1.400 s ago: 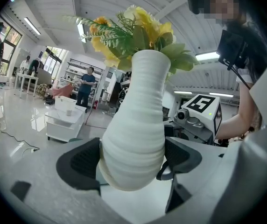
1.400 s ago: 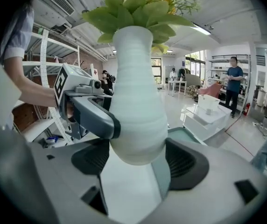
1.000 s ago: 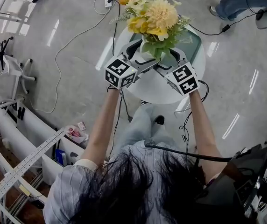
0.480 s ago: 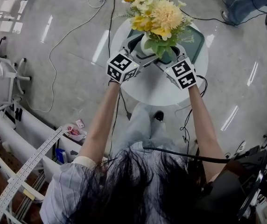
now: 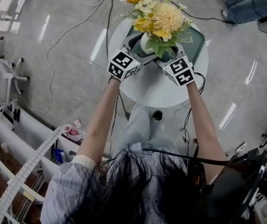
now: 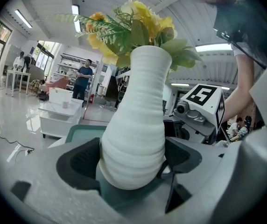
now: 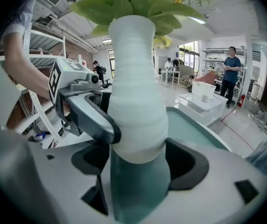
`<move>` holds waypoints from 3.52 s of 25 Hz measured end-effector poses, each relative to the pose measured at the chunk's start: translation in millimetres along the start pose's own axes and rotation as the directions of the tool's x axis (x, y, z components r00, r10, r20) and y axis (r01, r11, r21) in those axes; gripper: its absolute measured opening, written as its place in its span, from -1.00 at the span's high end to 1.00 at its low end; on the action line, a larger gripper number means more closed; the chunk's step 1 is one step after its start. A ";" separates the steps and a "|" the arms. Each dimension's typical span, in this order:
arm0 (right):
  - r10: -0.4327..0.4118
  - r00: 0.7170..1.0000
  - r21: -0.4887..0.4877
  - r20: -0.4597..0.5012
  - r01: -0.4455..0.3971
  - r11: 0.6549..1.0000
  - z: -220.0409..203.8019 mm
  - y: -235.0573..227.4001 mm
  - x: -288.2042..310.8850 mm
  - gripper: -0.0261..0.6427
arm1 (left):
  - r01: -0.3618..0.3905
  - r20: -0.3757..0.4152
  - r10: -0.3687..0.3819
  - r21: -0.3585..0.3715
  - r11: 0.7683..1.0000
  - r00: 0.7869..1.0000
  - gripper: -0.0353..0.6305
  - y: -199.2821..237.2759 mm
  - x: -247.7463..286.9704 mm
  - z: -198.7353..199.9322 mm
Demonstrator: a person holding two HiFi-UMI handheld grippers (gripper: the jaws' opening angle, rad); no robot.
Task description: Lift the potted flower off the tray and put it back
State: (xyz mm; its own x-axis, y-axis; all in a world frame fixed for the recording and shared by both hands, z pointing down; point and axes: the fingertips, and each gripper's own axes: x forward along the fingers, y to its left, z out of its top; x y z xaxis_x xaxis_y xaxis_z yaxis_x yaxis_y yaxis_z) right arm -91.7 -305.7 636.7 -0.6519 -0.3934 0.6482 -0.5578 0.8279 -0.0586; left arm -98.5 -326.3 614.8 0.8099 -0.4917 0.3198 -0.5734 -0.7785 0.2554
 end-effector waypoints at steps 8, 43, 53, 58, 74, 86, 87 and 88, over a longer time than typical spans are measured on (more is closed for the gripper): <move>0.001 1.000 -0.005 0.014 -0.001 1.000 -4.6 -1.8 3.5 -0.16 | 0.001 -0.013 0.000 0.034 0.999 1.000 -0.37 0.6 4.3 -4.0; -0.061 0.963 0.138 0.262 0.025 0.990 52.8 58.6 -165.1 0.04 | -0.059 0.065 0.057 0.043 0.997 0.996 -0.36 -123.7 -112.3 63.4; -0.069 0.936 0.133 0.346 0.024 0.991 58.2 116.1 -233.6 0.46 | -0.114 0.152 0.109 0.025 0.993 0.982 0.08 -193.8 -163.3 84.3; -0.063 0.926 0.140 0.373 0.011 0.990 50.0 146.1 -268.0 0.54 | -0.155 0.124 0.150 0.031 0.987 0.981 0.13 -230.9 -182.8 76.5; -0.053 0.925 0.143 0.376 -0.001 0.990 -21.6 221.9 -354.2 0.58 | -0.220 0.168 0.226 -0.059 0.974 0.959 0.31 -349.8 -211.7 54.2; 0.009 0.924 0.096 0.381 -0.049 0.994 -58.1 285.7 -384.4 0.67 | -0.262 0.208 0.276 -0.095 0.960 0.938 0.48 -414.1 -240.4 27.7; 0.008 0.924 0.093 0.382 -0.047 0.995 -60.7 287.7 -386.0 0.67 | -0.259 0.212 0.277 -0.111 0.960 0.937 0.51 -418.1 -240.9 24.6; 0.009 0.924 0.088 0.383 -0.046 0.995 -62.8 290.0 -387.4 0.67 | -0.257 0.214 0.278 -0.123 0.959 0.936 0.54 -422.3 -241.4 21.4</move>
State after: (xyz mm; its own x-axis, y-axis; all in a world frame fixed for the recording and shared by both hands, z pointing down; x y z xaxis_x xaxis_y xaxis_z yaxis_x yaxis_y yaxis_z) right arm 31.3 111.9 416.2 -0.8037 -0.5091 0.3079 -0.5703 0.8067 -0.1550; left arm -49.3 112.8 410.2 0.6251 -0.7607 0.1750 -0.7729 -0.5719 0.2748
